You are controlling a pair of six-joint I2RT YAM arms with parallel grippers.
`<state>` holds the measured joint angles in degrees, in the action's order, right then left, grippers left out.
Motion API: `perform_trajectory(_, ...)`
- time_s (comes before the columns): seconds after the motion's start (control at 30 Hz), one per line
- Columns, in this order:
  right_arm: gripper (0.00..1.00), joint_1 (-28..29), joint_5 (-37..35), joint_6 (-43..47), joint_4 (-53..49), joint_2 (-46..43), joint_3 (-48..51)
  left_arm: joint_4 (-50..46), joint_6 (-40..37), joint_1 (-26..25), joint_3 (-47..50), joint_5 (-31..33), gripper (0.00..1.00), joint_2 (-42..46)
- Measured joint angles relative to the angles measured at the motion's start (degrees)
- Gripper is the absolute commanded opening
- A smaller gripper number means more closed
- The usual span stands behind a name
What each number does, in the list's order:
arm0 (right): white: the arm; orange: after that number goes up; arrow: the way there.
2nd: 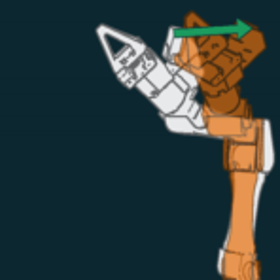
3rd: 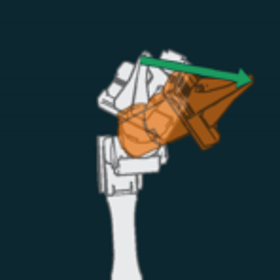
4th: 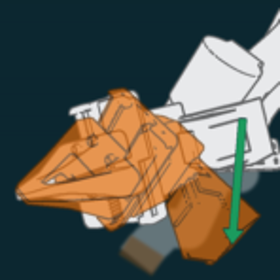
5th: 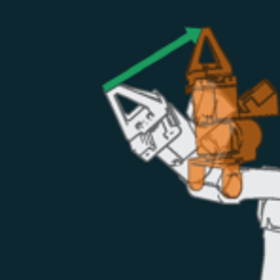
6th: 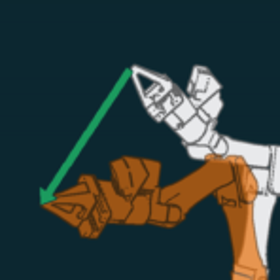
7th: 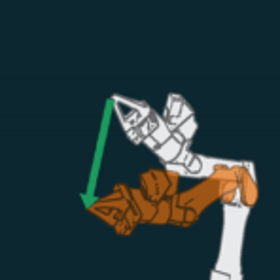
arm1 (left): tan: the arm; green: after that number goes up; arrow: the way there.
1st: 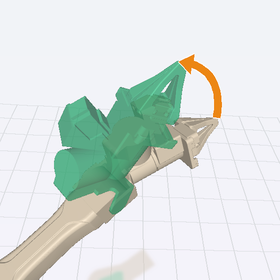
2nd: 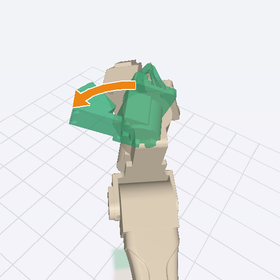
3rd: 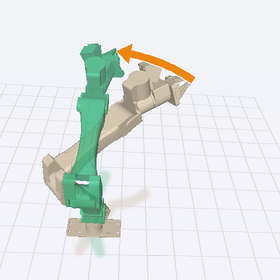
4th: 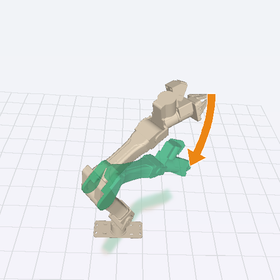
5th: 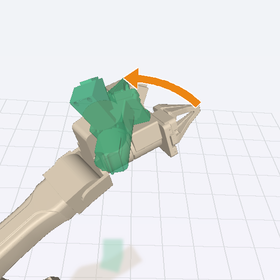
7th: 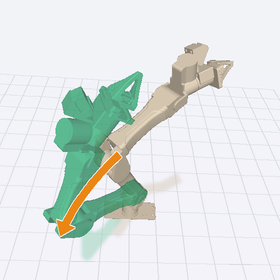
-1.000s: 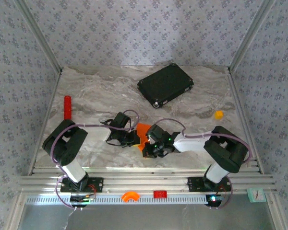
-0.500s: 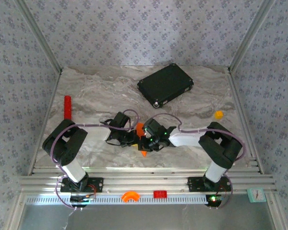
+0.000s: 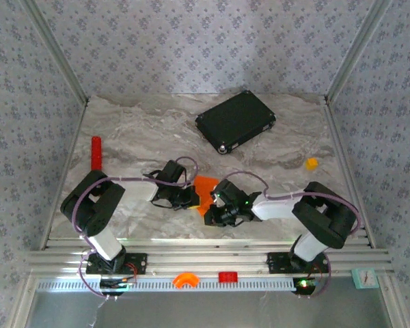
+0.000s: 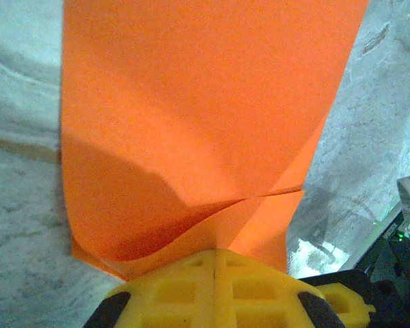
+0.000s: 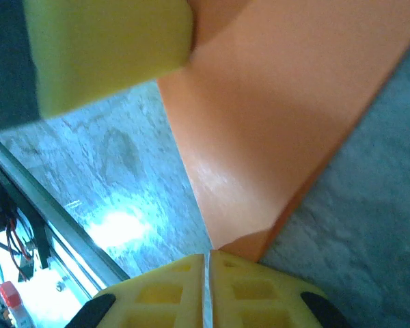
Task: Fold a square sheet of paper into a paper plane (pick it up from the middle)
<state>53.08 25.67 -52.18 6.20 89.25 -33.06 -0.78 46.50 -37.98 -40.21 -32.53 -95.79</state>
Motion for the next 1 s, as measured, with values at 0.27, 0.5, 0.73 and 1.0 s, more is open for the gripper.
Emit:
perform_trajectory(0.27, 0.14, -1.4, -1.0, -0.1, -6.1, -8.4, 0.5, 5.1, 4.7, 0.0, 3.6, 2.2, 0.0, 2.1)
perform_trajectory(0.5, 0.15, -4.7, -5.5, -0.8, -5.6, -10.1, -0.6, 8.5, 8.7, 0.0, 6.4, 4.9, 0.0, 4.1)
perform_trajectory(0.73, 0.13, -3.2, -3.1, -1.0, -5.3, -1.1, -7.2, 9.1, 9.1, 0.0, 6.6, 5.2, 0.0, 4.2)
perform_trajectory(1.0, 0.12, -1.6, -2.3, -0.9, -4.7, 5.2, -10.3, 9.0, 9.1, 0.1, 6.5, 5.2, 0.0, 4.2)
